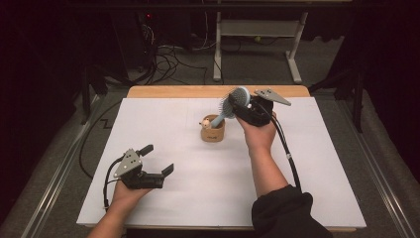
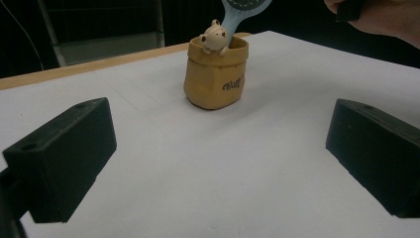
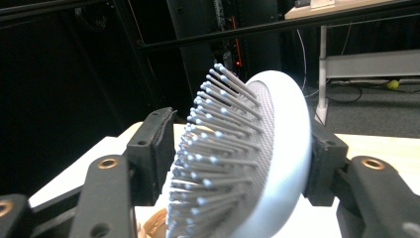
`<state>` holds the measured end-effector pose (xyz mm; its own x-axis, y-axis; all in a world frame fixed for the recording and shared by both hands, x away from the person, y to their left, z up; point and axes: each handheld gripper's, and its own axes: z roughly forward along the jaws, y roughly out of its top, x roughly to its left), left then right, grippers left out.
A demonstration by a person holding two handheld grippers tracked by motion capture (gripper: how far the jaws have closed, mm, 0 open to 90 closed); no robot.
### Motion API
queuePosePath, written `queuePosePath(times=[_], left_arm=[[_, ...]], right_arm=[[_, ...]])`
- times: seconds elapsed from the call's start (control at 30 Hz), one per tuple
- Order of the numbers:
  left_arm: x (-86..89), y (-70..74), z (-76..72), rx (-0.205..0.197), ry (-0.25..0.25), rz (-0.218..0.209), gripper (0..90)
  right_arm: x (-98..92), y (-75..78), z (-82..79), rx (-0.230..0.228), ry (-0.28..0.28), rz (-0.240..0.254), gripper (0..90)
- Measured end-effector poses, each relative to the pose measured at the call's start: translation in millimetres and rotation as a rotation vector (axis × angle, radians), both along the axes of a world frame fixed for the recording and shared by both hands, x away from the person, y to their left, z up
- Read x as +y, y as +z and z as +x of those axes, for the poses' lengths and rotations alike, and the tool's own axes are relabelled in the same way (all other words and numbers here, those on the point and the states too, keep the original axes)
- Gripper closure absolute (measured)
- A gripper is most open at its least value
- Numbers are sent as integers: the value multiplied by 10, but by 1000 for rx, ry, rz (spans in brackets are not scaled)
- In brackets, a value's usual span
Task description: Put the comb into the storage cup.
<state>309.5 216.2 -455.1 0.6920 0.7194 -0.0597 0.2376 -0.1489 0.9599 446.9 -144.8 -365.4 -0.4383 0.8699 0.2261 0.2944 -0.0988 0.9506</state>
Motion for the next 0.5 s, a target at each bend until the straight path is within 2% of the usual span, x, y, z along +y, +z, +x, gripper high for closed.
queuePosePath(times=[0.5], left_arm=[[9,-4,7,2,2,7,0]], right_arm=[[-29,-41,9,11,-16,0,296]])
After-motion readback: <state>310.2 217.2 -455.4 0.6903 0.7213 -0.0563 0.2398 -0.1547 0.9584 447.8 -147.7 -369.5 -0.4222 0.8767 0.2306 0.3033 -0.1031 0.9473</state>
